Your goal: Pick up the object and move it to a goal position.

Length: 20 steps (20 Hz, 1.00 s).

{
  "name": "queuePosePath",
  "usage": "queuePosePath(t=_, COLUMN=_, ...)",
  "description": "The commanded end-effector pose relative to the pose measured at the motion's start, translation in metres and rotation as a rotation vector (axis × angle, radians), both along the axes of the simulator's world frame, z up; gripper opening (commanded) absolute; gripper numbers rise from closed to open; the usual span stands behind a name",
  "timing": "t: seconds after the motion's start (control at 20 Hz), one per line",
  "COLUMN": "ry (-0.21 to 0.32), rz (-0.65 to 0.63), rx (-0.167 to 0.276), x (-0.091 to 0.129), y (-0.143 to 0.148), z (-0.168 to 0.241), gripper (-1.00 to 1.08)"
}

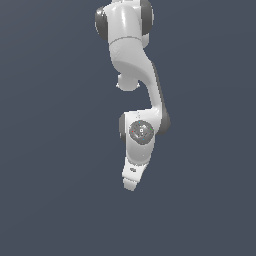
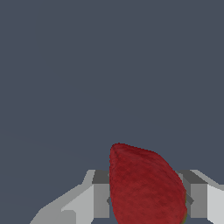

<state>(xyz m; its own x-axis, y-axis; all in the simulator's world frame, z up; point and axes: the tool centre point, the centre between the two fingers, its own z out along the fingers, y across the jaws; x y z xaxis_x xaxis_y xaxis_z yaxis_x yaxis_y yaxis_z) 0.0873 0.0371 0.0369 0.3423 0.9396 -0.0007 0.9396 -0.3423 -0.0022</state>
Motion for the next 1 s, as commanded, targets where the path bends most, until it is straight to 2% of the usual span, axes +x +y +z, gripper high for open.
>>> queuePosePath(t=0.0, ry=-0.002, rz=-0.001, rx=0.0, x=-0.001, y=-0.007, z=0.012, gripper=-1.0)
queuePosePath(t=0.3, ry=-0.002, rz=0.0, rx=-0.001, x=-0.007, y=-0.033, z=0.057, gripper=-1.0)
queuePosePath(t=0.95, ry=-0.002, rz=0.001, rx=0.0, x=-0.023, y=-0.111, z=0.193, gripper=-1.0)
